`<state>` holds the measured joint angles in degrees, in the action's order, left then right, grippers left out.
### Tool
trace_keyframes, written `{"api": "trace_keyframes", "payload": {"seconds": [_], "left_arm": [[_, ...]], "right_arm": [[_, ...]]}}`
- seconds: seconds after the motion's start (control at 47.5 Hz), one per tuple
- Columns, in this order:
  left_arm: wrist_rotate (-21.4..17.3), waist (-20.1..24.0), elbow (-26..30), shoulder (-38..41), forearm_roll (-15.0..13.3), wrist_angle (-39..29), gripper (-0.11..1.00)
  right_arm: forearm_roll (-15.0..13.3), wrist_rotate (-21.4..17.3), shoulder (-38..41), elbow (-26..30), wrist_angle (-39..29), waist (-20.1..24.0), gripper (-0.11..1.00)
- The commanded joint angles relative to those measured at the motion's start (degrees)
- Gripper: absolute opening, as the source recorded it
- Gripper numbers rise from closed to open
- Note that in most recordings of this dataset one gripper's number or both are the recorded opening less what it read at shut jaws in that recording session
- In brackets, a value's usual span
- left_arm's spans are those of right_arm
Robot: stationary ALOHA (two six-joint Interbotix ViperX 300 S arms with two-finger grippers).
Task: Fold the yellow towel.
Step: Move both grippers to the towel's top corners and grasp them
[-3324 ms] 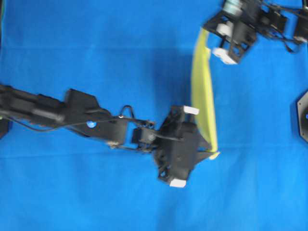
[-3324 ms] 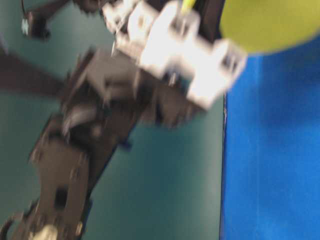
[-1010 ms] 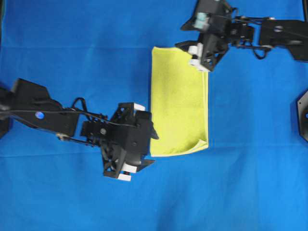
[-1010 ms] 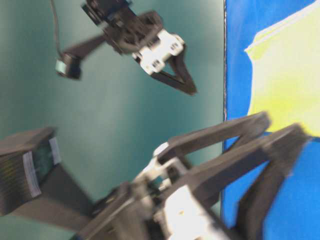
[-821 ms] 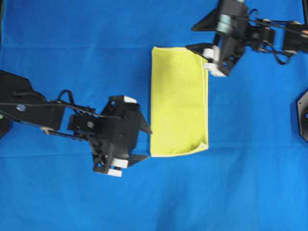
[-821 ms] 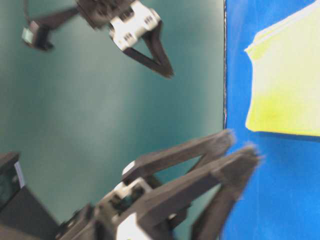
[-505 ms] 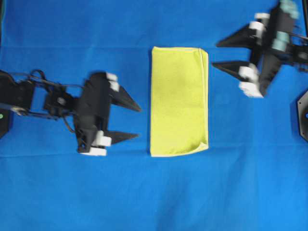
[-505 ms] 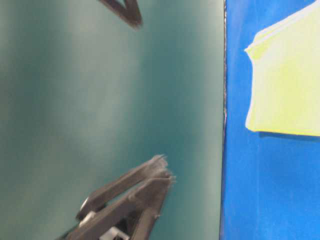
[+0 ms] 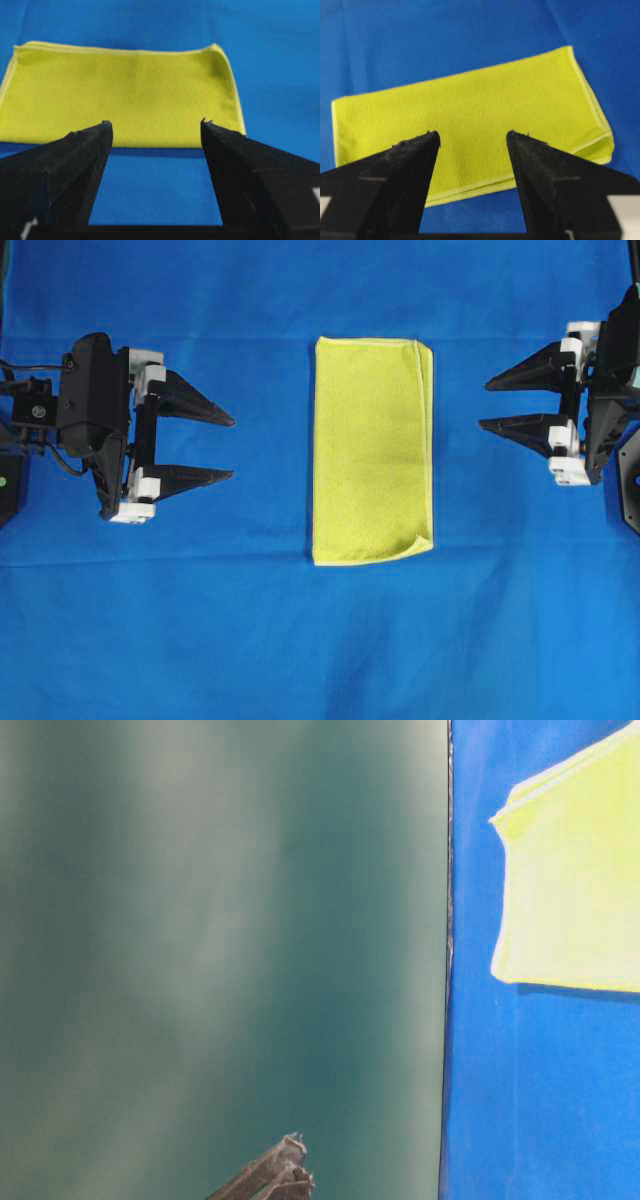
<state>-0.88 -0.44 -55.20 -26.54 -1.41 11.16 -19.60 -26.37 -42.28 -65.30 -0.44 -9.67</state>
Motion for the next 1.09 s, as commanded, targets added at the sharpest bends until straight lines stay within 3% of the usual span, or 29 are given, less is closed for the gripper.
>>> {"api": "trace_keyframes", "payload": {"seconds": [0.0,0.231,0.4,0.799,1.073], "left_arm": [[-0.1,0.3,0.9,0.0,0.0,0.7,0.68],[-0.1,1.0,2.2,1.6,0.0,1.6,0.68],[-0.7,3.3,7.0,7.1,0.0,1.4,0.68],[-1.9,16.3,16.1,23.0,0.0,0.7,0.68],[-1.9,20.7,20.5,34.8,0.0,4.7,0.68]], "right_arm": [[-0.1,0.2,0.2,1.0,0.9,0.1,0.60],[0.1,0.0,0.9,2.8,0.2,-0.2,0.60],[-0.1,0.5,5.0,7.2,-2.6,-3.0,0.60],[-5.8,1.1,25.3,16.0,-7.1,-14.0,0.60],[-6.1,1.1,37.4,18.0,-2.3,-17.3,0.60]]}}
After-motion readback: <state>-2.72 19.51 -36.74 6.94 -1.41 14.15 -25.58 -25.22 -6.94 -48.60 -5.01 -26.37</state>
